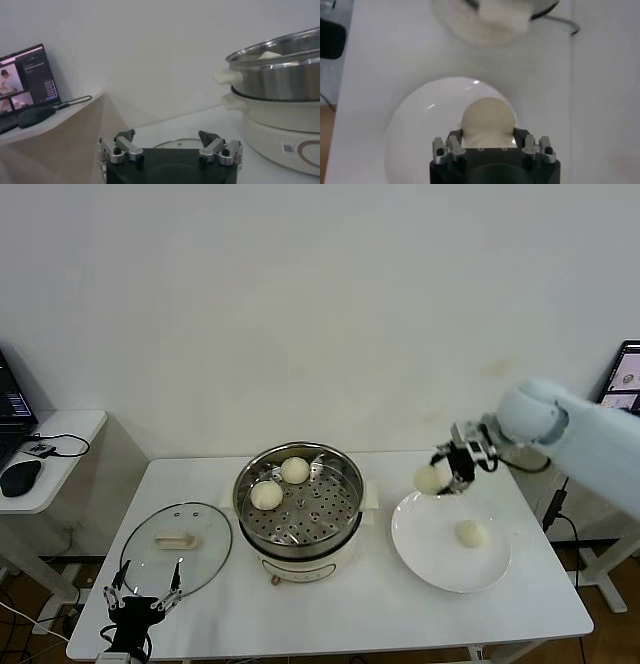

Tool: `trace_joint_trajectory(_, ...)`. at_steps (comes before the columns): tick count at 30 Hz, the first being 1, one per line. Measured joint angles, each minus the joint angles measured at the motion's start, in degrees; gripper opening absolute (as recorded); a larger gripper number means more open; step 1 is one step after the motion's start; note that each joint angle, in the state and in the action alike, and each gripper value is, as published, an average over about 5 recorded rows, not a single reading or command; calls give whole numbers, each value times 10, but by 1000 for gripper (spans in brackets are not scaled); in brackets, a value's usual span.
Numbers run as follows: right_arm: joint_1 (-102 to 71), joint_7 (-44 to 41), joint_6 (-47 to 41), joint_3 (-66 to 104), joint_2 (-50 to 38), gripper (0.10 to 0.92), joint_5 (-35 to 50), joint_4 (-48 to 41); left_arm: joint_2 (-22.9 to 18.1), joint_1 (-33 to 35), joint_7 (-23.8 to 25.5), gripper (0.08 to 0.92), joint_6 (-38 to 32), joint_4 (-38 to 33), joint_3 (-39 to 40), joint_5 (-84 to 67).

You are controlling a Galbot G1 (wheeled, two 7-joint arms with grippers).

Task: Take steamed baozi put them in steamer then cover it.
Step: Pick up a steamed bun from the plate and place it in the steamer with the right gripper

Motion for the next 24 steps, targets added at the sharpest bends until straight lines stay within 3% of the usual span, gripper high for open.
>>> trace_joint_trajectory(12, 110, 10, -1, -68, 117, 636, 67, -28, -1, -4, -1, 823, 2, -2, -10, -8)
trace_joint_trajectory(24, 101, 12, 33, -106, 285, 636, 71, -104, -7, -1, -1, 823, 5, -15, -29, -18)
